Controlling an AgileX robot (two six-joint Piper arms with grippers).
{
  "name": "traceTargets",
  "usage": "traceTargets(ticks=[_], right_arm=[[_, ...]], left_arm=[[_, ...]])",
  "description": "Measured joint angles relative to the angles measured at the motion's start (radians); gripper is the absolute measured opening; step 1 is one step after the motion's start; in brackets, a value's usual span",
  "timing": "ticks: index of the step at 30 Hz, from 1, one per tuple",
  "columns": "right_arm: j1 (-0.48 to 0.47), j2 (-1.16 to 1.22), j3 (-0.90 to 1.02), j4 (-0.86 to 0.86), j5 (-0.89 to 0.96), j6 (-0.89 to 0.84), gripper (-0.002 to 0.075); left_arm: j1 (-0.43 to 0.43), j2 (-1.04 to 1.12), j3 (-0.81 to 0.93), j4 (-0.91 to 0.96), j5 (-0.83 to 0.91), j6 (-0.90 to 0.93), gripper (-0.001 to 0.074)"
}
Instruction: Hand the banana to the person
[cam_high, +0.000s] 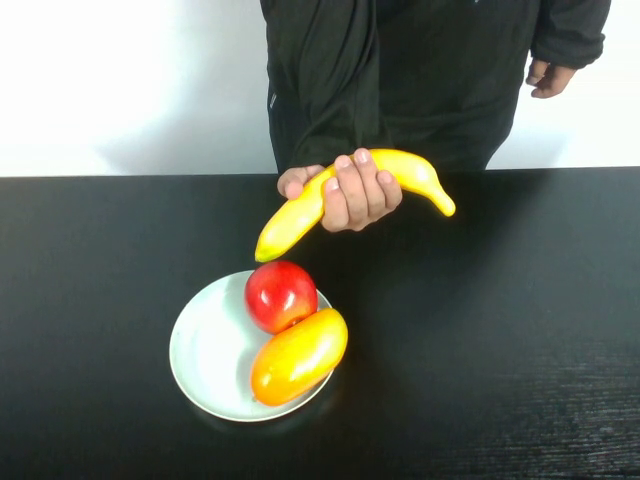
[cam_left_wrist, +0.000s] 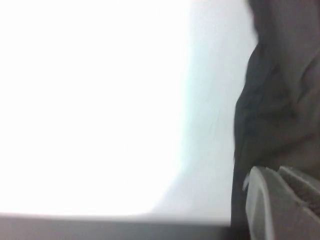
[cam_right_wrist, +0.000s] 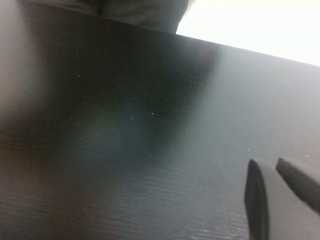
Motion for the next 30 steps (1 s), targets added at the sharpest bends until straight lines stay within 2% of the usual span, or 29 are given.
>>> traceTargets(ticks=[10,30], right_arm=[[0.000,0.000,0.000,0.000,0.000,0.000,-0.0009],[0.000,0.000,0.000,0.000,0.000,0.000,-0.0009]], left_arm=[[0.006,-0.006,0.003,0.057,0.472,0.000,-0.0002],[0.006,-0.006,0.002,0.075,0.495,0.000,-0.0003]])
